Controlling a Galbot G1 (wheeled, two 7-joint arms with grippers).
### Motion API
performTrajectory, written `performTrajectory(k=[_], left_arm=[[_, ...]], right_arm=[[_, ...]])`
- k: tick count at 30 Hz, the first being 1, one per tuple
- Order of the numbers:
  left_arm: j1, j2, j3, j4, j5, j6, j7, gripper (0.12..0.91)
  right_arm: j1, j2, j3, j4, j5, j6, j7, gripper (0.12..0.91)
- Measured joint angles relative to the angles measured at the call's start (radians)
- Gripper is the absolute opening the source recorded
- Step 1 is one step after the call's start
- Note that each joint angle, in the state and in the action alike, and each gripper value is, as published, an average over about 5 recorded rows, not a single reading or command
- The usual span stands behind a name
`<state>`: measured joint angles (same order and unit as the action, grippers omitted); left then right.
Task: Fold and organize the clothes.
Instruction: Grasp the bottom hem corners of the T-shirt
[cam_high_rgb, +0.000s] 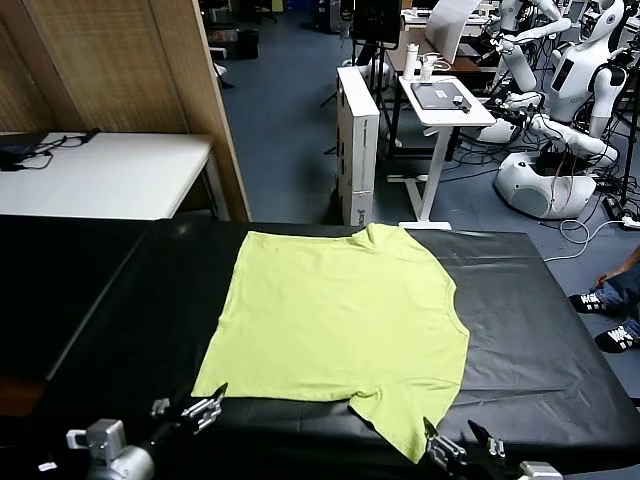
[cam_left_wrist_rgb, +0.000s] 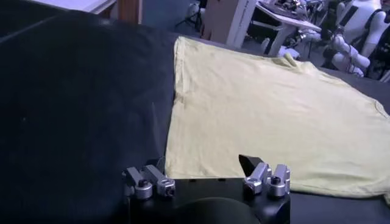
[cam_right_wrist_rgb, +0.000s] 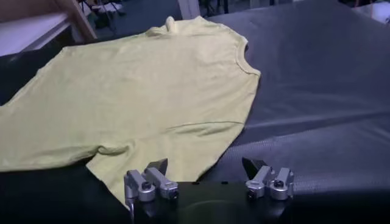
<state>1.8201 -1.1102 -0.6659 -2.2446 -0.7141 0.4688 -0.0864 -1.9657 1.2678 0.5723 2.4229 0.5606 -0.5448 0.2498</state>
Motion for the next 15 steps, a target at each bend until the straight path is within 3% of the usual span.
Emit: performTrajectory(k=[4, 8, 15], left_arm=[[0.001, -0.003, 0.001, 0.006, 0.000, -0.003, 0.000, 0.907], [0.000, -0.005, 0.002, 0.010, 0.000, -0.004, 0.000, 0.888], [-0.002, -0.010, 0.003, 0.019, 0.003, -0.006, -0.001, 0.740]], right_arm=[[0.003, 0.003, -0.006, -0.007, -0.003, 0.001, -0.002, 0.899], [0.015, 0.009, -0.021, -0.019, -0.019, 0.001, -0.005, 0.820], [0.024, 0.017, -0.050, -0.035, -0.039, 0.002, -0.006, 0.753]])
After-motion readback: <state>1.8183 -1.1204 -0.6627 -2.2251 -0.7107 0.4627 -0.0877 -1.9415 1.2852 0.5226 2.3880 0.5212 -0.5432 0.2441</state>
